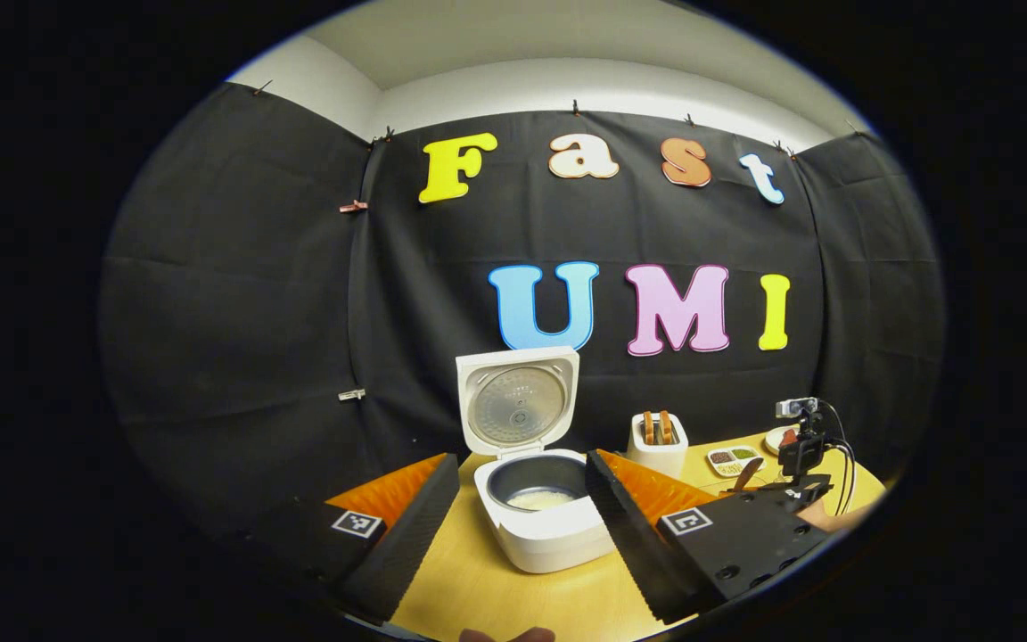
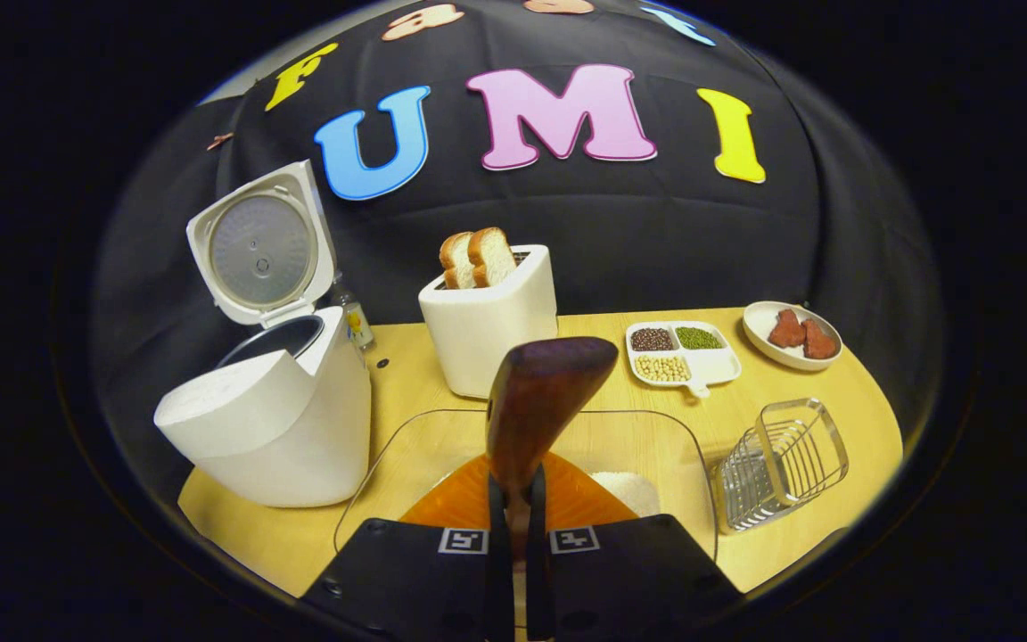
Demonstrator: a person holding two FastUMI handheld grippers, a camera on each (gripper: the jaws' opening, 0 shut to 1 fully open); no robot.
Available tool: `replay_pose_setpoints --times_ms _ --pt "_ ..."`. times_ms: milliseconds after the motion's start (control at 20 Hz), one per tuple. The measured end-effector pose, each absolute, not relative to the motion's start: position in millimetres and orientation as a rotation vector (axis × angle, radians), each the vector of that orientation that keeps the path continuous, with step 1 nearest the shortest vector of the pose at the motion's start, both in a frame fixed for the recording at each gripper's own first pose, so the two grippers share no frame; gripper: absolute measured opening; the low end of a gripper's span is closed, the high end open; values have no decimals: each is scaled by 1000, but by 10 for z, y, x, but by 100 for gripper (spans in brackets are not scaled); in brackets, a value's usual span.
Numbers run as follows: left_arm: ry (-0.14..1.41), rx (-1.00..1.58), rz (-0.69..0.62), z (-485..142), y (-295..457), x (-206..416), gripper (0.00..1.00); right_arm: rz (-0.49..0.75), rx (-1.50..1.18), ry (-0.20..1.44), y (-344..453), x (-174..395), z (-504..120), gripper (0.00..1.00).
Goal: Close the left gripper, press the button to open the rice cooker; take a wooden spoon from the chopstick holder with the right hand, scoop a spoonful of rice and pour it into the rice cooker, then put the wooden spoon back into the chopstick holder.
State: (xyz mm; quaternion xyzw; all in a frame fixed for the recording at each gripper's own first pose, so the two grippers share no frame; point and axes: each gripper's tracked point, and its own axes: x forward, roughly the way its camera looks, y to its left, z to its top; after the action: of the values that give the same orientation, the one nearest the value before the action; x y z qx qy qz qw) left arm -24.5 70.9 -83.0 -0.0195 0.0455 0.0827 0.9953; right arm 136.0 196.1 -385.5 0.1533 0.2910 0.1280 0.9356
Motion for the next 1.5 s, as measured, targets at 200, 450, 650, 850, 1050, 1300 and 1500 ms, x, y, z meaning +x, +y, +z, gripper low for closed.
replay_pose_setpoints --times_ms 200,450,650,850,1050,1300,1500 --pt "98 -40 168 -840 767 -229 98 179 534 672 1982 1352 -3893 10" --pt "90 -55 138 -790 708 -171 98 81 812 756 1897 1371 -3997 10" --pt "63 -56 128 -706 699 -143 98 38 947 779 1682 1327 -4055 10" --pt "65 -65 113 -728 654 -105 98 2 1049 716 1302 1377 -3834 10" --pt "73 -88 103 -781 635 -83 98 -31 1172 651 946 1486 -3589 10" --pt "84 -121 85 -851 641 -96 98 -23 1207 618 756 1548 -3281 10" --pt "93 -122 89 -912 702 -131 98 1 1252 606 845 1638 -2918 10"
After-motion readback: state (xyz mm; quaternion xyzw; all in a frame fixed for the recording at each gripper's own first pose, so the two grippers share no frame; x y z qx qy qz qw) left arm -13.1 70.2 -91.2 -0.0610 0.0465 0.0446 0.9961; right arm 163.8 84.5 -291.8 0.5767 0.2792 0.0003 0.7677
